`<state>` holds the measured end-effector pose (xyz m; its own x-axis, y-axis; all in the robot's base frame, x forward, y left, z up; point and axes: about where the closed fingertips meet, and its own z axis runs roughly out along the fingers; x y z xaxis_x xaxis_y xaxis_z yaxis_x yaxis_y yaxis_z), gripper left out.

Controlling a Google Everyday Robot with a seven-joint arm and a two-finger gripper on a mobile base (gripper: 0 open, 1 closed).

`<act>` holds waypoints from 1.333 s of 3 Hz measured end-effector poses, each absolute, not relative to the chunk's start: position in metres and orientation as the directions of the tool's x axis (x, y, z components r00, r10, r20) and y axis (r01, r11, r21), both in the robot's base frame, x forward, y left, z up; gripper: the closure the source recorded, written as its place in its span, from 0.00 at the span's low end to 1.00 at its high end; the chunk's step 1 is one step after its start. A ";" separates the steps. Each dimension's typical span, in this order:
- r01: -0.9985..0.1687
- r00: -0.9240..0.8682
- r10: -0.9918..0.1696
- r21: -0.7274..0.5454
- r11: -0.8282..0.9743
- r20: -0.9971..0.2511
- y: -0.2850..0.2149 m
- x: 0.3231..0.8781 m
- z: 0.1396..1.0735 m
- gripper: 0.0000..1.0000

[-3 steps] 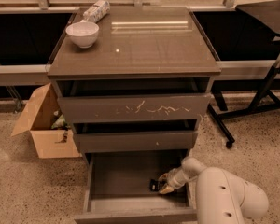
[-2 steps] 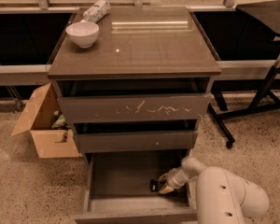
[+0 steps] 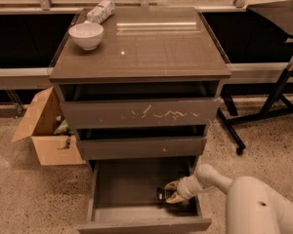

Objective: Pick rxbar chocolate from bottom drawer and place on counter

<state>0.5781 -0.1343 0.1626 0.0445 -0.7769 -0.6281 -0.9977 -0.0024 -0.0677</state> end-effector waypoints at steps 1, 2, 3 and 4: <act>-0.993 0.120 -0.694 -0.084 -0.086 -0.710 -0.120 0.552 0.229 1.00; -0.993 0.120 -0.694 -0.084 -0.086 -0.709 -0.120 0.552 0.229 1.00; -0.990 0.138 -0.679 -0.094 -0.100 -0.721 -0.118 0.551 0.233 1.00; -0.977 0.212 -0.658 -0.137 -0.165 -0.723 -0.111 0.548 0.265 1.00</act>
Offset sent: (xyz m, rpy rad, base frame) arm -0.0153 0.0068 0.0518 0.0917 -0.0187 0.0618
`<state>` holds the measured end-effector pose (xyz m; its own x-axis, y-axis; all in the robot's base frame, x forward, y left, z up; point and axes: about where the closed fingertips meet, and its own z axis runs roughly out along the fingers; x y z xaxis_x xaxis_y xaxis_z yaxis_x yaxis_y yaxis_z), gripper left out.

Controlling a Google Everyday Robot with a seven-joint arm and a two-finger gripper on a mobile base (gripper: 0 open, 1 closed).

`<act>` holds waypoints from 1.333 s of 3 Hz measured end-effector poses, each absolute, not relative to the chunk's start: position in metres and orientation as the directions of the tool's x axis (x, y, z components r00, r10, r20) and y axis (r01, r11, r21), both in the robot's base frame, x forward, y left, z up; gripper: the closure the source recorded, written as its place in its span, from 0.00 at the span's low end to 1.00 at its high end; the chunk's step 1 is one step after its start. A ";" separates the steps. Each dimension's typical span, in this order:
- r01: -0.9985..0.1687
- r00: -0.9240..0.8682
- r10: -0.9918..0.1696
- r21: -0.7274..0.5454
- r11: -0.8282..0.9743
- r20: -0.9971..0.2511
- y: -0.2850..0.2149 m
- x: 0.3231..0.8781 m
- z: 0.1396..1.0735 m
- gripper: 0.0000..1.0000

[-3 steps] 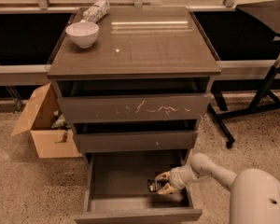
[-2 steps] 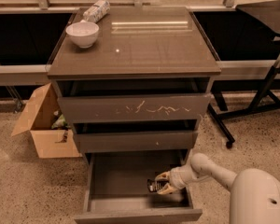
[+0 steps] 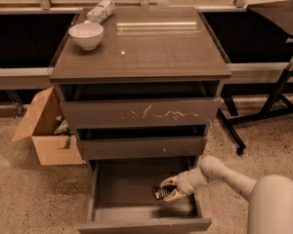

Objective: Pick rxbar chocolate from bottom drawer and place on counter

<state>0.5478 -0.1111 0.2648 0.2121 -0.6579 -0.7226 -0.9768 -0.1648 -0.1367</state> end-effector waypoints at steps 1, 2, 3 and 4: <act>-0.952 0.302 -0.647 -0.187 -0.242 -0.700 -0.104 0.538 0.321 1.00; -0.917 0.394 -0.630 -0.241 -0.318 -0.669 -0.098 0.532 0.392 1.00; -0.909 0.412 -0.615 -0.262 -0.323 -0.672 -0.096 0.535 0.417 1.00; -0.872 0.484 -0.514 -0.343 -0.349 -0.709 -0.089 0.529 0.471 1.00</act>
Offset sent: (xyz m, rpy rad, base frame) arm -0.0269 0.0150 0.1985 -0.0331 -0.1736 0.2327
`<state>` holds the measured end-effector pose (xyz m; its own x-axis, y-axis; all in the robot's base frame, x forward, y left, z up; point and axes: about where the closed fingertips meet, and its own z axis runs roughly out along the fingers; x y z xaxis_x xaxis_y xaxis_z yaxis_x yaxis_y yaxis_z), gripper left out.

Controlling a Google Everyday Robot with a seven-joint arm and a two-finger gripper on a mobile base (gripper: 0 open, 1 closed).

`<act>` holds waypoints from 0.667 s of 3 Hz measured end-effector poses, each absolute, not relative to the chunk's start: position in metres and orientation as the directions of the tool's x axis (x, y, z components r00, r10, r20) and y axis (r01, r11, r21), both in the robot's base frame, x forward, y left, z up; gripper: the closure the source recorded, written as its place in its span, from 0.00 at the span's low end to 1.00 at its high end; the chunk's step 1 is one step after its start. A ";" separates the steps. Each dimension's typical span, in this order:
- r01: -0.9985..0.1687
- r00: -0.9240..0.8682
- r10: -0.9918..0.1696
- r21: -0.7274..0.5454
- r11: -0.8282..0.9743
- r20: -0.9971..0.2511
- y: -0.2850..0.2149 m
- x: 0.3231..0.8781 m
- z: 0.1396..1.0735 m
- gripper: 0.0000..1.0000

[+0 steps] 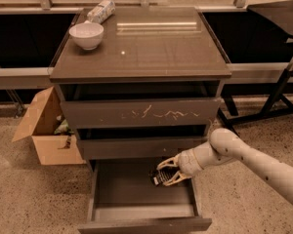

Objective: Pick rxbar chocolate from bottom drawer and place on counter

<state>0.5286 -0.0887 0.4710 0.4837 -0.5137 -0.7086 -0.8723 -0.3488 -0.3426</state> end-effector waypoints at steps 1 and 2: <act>-0.792 0.605 -0.391 -0.469 -0.392 -0.694 -0.082 0.512 0.548 1.00; -0.697 0.701 -0.265 -0.559 -0.449 -0.662 -0.079 0.499 0.613 1.00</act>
Offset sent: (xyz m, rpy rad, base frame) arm -0.0355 0.0051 0.2125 0.2298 -0.2868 0.3171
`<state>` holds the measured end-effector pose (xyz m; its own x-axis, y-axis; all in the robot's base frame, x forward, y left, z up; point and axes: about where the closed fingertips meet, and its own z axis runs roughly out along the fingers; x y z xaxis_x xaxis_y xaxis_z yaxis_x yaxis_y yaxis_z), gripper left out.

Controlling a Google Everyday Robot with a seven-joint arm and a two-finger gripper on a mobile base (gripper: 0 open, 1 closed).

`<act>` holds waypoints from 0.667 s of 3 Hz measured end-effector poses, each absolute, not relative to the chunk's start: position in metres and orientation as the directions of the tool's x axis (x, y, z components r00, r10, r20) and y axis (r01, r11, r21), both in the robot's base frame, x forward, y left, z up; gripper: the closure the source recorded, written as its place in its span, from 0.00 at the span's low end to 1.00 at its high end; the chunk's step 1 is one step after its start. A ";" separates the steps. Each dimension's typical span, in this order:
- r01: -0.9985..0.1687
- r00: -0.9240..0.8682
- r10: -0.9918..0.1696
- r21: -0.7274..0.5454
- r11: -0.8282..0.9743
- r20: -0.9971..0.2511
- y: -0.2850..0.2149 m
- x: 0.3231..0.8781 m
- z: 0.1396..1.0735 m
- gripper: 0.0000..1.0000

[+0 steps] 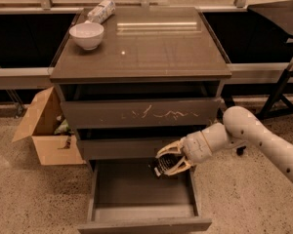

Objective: Pick rxbar chocolate from bottom drawer and place on counter

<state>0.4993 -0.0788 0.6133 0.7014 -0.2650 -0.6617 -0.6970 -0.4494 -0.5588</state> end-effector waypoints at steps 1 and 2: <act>-0.688 0.710 -0.258 -0.568 -0.451 -0.656 -0.075 0.497 0.622 1.00; -0.648 0.747 -0.223 -0.608 -0.459 -0.627 -0.059 0.487 0.662 1.00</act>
Offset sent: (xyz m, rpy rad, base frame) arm -0.0250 0.0366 0.1045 0.0502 -0.1237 0.0659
